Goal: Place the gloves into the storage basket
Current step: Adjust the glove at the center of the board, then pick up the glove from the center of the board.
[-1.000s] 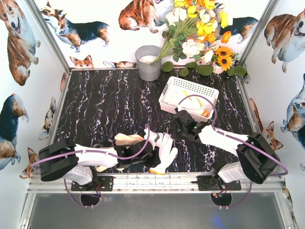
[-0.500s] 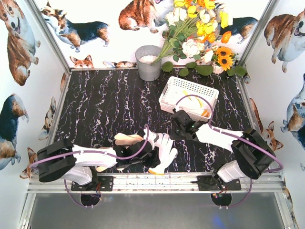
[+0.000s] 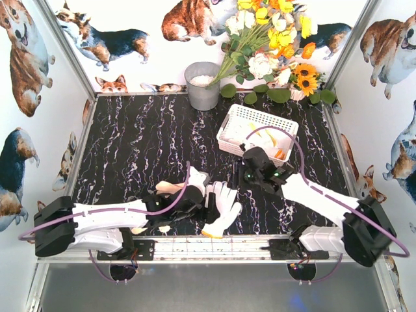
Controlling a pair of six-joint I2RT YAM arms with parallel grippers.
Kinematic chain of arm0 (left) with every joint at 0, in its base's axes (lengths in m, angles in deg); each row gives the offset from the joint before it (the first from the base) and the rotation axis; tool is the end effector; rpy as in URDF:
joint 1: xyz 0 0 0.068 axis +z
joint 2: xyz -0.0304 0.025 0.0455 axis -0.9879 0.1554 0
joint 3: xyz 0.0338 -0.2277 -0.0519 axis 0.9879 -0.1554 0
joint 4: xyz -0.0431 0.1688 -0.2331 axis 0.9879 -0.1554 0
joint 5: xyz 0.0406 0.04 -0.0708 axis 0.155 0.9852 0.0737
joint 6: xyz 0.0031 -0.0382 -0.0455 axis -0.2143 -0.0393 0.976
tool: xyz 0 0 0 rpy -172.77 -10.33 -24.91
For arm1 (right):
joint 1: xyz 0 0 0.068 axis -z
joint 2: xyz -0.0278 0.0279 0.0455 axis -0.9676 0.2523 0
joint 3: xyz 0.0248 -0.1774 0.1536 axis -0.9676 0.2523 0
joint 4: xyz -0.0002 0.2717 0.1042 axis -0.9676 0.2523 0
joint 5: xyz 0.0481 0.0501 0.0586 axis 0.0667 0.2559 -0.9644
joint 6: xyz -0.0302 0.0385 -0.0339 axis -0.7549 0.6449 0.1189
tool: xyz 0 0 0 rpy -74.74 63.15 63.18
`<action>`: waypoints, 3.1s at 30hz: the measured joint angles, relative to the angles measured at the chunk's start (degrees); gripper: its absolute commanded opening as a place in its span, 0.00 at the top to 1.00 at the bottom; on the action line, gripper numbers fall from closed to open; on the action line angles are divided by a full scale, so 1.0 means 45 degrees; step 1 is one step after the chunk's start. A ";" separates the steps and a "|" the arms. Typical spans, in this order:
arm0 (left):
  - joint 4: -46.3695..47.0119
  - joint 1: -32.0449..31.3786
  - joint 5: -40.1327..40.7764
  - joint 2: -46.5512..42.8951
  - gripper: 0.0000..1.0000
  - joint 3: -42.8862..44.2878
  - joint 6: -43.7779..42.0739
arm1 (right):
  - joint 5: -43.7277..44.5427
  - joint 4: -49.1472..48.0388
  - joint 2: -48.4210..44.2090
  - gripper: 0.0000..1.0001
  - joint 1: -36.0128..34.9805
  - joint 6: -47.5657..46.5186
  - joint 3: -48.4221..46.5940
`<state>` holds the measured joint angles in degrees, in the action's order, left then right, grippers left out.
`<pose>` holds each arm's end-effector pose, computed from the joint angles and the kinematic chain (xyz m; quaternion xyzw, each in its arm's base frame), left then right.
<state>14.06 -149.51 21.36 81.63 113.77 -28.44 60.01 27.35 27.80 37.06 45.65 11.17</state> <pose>0.1119 -0.2637 0.1365 0.1356 0.8921 -0.3181 0.2909 0.2253 0.1813 0.1509 -0.0502 0.9409 0.2174 0.2548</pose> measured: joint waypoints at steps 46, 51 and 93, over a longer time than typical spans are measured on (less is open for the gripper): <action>0.1642 0.0646 -0.2064 0.3619 0.28 0.0622 0.2069 | 0.1025 -0.1481 -0.2501 0.79 -0.1069 0.4983 0.4697; 0.0826 0.0646 -0.1671 0.3628 0.11 0.1122 0.1593 | 0.0714 -0.1185 -0.2205 0.58 -0.0287 0.4133 0.4211; 0.1049 0.0733 -0.1744 0.5421 0.80 0.2764 0.1044 | -0.1253 -0.0777 -0.4823 0.45 -0.1574 0.6081 0.5741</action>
<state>18.78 -146.21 13.51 106.02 126.20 -23.74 54.38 23.85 6.10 29.98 73.02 37.01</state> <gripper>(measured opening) 0.219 0.557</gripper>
